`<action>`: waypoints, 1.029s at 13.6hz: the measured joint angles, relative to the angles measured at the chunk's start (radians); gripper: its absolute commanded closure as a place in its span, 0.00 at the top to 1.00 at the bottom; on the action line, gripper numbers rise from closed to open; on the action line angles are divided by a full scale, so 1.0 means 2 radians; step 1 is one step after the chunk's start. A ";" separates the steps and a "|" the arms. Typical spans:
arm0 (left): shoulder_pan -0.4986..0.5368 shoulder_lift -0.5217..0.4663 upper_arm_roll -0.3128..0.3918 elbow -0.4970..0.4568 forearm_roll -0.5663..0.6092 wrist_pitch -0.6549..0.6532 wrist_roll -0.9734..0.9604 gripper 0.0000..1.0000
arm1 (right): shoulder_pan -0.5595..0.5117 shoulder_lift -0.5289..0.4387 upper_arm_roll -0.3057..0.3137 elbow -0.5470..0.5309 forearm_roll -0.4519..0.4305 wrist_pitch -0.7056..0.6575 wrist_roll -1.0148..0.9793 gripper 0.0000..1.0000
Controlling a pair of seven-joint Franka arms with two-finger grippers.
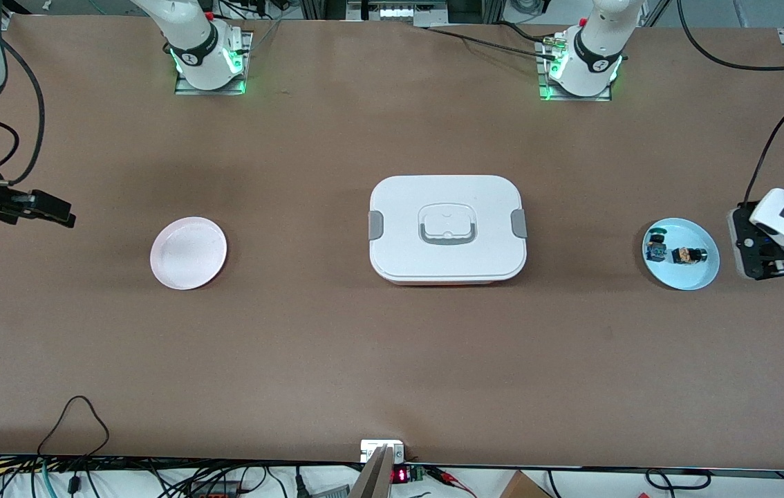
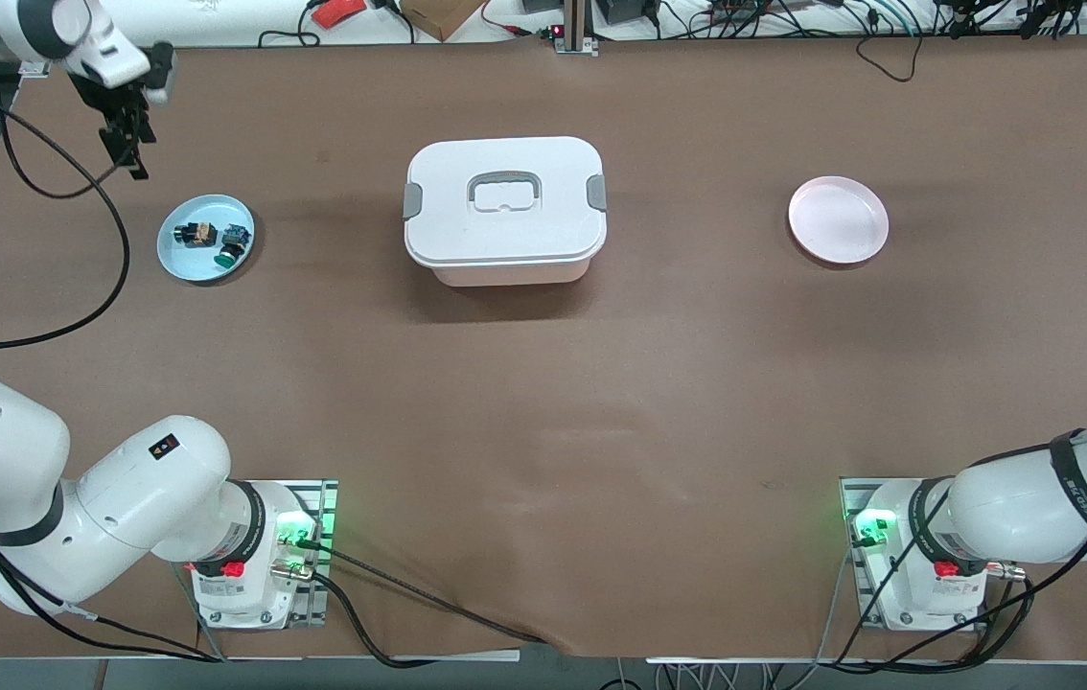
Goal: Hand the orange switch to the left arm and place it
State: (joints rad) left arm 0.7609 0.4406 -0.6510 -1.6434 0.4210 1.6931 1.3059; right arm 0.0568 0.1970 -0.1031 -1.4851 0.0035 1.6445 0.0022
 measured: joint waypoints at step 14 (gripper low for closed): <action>-0.285 -0.091 0.171 0.178 -0.149 -0.148 -0.599 1.00 | 0.005 -0.008 0.008 0.024 0.000 -0.056 -0.023 1.00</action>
State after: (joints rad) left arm 0.1909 0.2585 -0.3094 -1.2868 0.1236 1.3974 0.1072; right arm 0.0662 0.1803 -0.0868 -1.4376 0.0036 1.5329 -0.0443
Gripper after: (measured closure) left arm 0.000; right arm 0.000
